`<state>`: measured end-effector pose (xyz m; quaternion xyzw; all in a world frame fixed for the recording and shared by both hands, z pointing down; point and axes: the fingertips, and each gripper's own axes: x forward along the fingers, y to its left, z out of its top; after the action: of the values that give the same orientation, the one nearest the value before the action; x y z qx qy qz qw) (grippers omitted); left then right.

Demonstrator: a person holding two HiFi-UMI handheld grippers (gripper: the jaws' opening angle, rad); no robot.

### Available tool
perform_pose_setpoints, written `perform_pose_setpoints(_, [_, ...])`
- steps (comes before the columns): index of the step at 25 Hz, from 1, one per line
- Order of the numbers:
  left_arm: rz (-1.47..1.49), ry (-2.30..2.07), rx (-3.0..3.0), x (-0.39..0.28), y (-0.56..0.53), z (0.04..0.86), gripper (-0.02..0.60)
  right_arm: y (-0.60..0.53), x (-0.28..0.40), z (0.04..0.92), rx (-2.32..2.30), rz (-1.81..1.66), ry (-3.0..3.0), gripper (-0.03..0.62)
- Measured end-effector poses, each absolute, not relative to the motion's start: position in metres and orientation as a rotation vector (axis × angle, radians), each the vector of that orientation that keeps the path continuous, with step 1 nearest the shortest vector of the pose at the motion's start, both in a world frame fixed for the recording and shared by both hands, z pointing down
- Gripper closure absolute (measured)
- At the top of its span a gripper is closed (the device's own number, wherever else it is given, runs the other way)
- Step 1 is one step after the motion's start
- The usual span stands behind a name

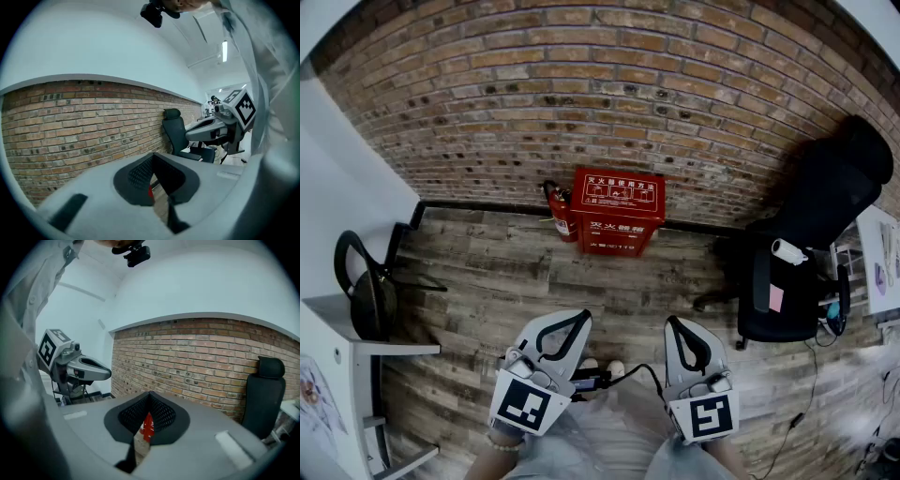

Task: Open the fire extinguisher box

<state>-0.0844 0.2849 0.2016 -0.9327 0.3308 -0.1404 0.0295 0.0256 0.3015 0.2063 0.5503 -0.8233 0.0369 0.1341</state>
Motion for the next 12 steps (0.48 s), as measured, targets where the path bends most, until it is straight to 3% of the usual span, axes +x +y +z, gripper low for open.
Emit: perform_pose_setpoints(12, [-0.438,1.017,-2.88,-0.0861,0.2874,0.2047,0.588,0.3037,0.0221,0.2085,1.585,0.104,-2.386,0.589])
